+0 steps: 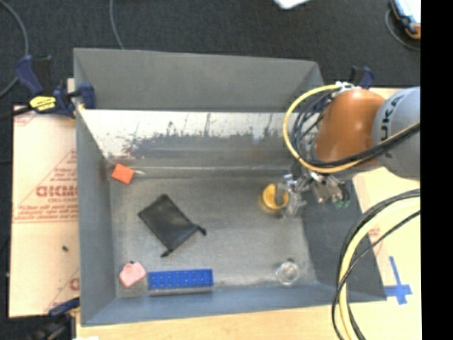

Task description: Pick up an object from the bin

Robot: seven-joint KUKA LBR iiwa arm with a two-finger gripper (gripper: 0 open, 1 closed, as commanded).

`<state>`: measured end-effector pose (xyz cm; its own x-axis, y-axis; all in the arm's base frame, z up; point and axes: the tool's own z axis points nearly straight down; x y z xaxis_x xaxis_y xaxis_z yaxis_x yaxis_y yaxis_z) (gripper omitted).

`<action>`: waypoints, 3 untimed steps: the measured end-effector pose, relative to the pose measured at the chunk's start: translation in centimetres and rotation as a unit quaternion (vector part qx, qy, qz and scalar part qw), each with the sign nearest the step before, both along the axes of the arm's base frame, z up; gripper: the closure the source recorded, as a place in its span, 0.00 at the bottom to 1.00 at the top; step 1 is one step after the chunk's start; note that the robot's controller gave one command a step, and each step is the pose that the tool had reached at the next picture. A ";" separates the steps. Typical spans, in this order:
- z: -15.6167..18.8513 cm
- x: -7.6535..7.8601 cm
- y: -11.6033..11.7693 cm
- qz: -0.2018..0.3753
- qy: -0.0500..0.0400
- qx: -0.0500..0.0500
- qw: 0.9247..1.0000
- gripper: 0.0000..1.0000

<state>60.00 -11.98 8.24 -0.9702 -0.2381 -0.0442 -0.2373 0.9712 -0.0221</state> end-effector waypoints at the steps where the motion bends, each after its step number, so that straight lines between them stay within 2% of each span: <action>1: -0.3 4.4 -1.3 0.132 -0.007 -0.008 0.991 1.00; 2: -0.3 4.4 -1.3 0.132 -0.007 -0.008 0.991 1.00; 3: 9.4 3.8 0.0 0.136 -0.004 -0.008 0.991 1.00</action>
Offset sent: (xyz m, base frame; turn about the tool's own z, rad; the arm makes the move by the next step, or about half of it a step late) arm 0.0000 0.0000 0.0000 0.0000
